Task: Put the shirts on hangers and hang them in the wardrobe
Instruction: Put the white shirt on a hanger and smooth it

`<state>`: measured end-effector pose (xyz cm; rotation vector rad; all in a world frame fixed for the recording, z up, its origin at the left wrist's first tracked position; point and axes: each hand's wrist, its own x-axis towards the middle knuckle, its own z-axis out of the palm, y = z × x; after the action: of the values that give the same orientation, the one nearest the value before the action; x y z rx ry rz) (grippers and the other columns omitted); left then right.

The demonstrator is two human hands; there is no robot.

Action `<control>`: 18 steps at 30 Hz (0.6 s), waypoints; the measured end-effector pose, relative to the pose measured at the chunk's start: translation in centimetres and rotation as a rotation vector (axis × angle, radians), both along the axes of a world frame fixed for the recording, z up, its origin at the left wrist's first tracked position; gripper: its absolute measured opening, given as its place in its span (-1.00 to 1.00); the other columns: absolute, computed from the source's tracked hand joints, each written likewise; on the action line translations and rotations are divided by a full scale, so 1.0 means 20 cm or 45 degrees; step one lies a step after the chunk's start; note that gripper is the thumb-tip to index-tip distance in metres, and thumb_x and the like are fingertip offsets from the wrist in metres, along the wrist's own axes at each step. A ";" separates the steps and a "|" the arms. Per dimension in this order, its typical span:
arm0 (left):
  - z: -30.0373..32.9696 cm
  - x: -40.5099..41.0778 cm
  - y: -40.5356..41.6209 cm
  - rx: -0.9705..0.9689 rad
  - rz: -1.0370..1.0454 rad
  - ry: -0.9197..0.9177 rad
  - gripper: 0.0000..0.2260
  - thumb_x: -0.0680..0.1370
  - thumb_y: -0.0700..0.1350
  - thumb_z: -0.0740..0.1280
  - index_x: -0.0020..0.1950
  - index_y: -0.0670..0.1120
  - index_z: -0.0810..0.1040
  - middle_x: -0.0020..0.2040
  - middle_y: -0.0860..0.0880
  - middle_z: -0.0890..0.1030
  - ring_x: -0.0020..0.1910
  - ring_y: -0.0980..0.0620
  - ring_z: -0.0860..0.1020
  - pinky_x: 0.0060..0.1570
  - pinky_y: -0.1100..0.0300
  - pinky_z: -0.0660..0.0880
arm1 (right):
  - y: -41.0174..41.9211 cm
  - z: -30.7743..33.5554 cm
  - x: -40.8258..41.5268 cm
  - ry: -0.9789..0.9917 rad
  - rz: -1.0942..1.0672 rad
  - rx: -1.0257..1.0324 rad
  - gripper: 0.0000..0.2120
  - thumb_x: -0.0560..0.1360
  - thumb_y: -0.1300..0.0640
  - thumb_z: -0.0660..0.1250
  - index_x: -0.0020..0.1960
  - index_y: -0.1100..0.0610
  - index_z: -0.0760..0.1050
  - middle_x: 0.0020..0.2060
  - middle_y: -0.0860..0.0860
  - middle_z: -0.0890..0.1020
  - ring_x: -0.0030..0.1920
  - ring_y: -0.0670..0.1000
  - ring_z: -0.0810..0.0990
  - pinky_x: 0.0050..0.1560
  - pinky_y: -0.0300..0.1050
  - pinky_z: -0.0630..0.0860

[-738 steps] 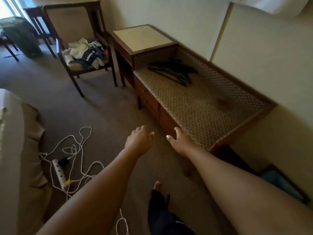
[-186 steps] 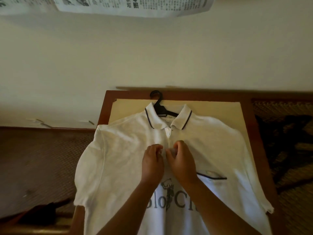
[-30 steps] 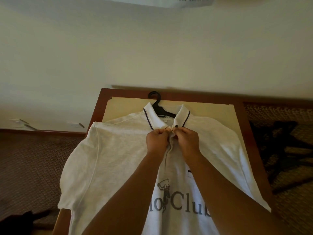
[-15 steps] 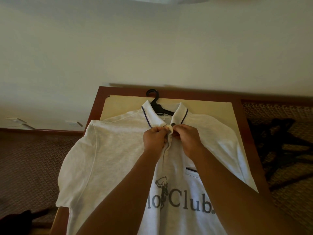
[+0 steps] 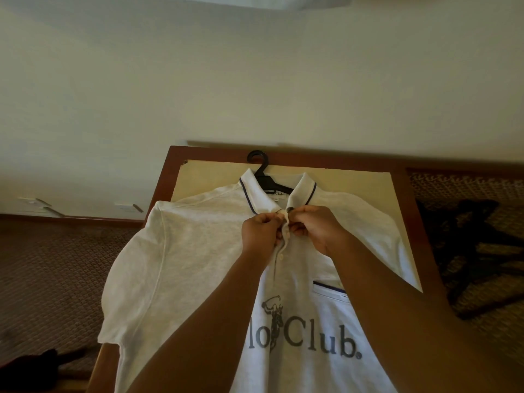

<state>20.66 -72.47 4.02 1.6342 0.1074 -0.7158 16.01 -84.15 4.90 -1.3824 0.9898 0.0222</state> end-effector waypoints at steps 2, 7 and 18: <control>-0.01 -0.01 0.00 -0.010 0.007 -0.016 -0.85 0.55 -0.21 0.33 -0.19 -0.13 0.64 -0.39 -0.09 0.57 -0.49 0.09 0.45 -0.39 0.27 0.49 | 0.01 0.01 0.00 0.018 0.033 -0.045 -0.94 0.47 0.25 0.39 -0.13 0.22 0.63 -0.32 0.10 0.63 -0.33 -0.02 0.55 -0.26 -0.20 0.50; -0.03 -0.04 0.03 -0.005 -0.079 -0.252 -0.85 0.58 -0.18 0.29 -0.13 -0.13 0.64 -0.30 -0.17 0.63 -0.42 0.04 0.53 -0.28 0.16 0.53 | 0.01 0.02 0.01 0.051 0.029 -0.094 -0.93 0.48 0.22 0.39 -0.14 0.20 0.63 -0.34 0.08 0.62 -0.35 -0.03 0.54 -0.32 -0.24 0.49; -0.09 -0.05 0.01 0.150 -0.227 -0.561 -0.88 0.56 -0.17 0.30 0.03 -0.01 0.61 -0.06 0.03 0.58 -0.09 0.11 0.56 -0.05 0.22 0.54 | 0.02 0.00 0.02 0.093 0.065 -0.152 -0.89 0.50 0.18 0.36 -0.19 0.15 0.62 -0.32 0.06 0.61 -0.31 -0.01 0.53 -0.27 -0.19 0.48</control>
<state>19.76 -72.31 2.29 1.8943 -0.3219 -0.4734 16.41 -83.79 4.85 -1.5249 1.0302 0.0525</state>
